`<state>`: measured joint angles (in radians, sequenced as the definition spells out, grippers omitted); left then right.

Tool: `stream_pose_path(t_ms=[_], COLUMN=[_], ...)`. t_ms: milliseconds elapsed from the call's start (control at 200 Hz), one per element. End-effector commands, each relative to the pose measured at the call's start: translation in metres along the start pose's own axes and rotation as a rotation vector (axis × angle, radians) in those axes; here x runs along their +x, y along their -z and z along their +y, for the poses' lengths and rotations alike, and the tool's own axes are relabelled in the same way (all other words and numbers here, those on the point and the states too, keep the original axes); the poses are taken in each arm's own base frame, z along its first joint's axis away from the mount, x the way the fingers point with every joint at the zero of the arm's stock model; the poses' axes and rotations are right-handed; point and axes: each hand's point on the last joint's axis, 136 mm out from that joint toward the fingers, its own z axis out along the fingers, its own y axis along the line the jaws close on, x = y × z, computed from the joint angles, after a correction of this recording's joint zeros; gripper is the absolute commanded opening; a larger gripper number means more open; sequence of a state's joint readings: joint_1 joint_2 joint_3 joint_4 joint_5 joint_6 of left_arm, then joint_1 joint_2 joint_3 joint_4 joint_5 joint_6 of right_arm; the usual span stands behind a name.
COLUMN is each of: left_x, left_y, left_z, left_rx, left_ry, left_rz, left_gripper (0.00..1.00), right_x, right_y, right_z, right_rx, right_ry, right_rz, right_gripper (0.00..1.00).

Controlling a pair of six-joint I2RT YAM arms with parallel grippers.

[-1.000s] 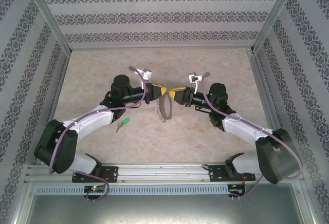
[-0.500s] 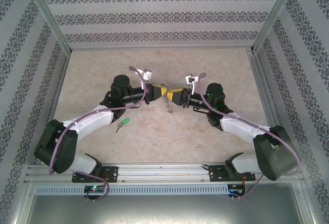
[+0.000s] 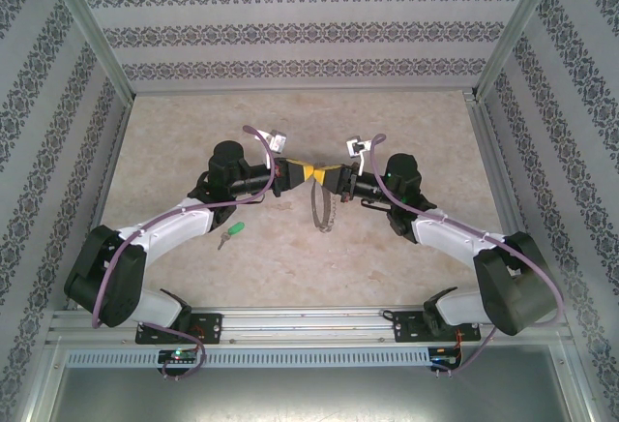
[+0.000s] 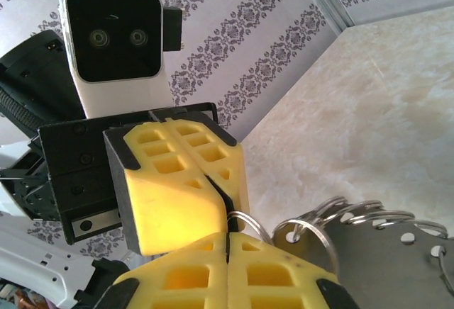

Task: Put the keys on the keyring

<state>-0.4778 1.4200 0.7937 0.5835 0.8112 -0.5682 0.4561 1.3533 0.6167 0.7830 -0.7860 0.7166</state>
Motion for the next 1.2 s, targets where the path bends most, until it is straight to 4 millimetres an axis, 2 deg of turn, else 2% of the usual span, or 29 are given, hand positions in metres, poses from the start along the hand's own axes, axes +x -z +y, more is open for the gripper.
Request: stream_pose_path(t_ms=[0,420,565,610,719,1009,1119,1199], left_x=[-0.007,-0.011,-0.013,-0.013,-0.014,-0.015,-0.016,-0.016], left_y=[0.003,0.004,0.004,0.005,0.004,0.004,0.004,0.005], left_z=[-0.019,-0.020,-0.021,-0.021,-0.022,-0.024,-0.025,-0.026], left_rx=[0.056,0.048,0.046,0.047,0.052,0.060,0.059,0.063], left_ry=[-0.042,-0.046,-0.048,-0.047,-0.048,-0.052,-0.051,-0.053], left_rz=[-0.017,-0.032,-0.040,-0.040,-0.037,-0.036,-0.036,-0.036], left_gripper=[0.00,0.00,0.00,0.00,0.00,0.00,0.00,0.00], right_x=[-0.015,-0.021,-0.026,-0.028,-0.028,-0.019,-0.017,-0.016], right_y=[-0.003,0.008,0.015,0.017,0.019,0.010,0.007,0.006], right_z=[0.015,0.020,0.017,0.015,0.012,0.003,-0.002,-0.003], right_rx=[-0.045,-0.044,-0.023,-0.018,-0.009,-0.015,-0.009,-0.011], right_ry=[0.057,0.086,0.074,0.068,0.058,0.025,0.016,0.009], right_rz=[-0.030,-0.059,-0.083,-0.089,-0.092,-0.063,-0.057,-0.055], right_gripper=[0.00,0.00,0.00,0.17,0.35,0.38,0.46,0.47])
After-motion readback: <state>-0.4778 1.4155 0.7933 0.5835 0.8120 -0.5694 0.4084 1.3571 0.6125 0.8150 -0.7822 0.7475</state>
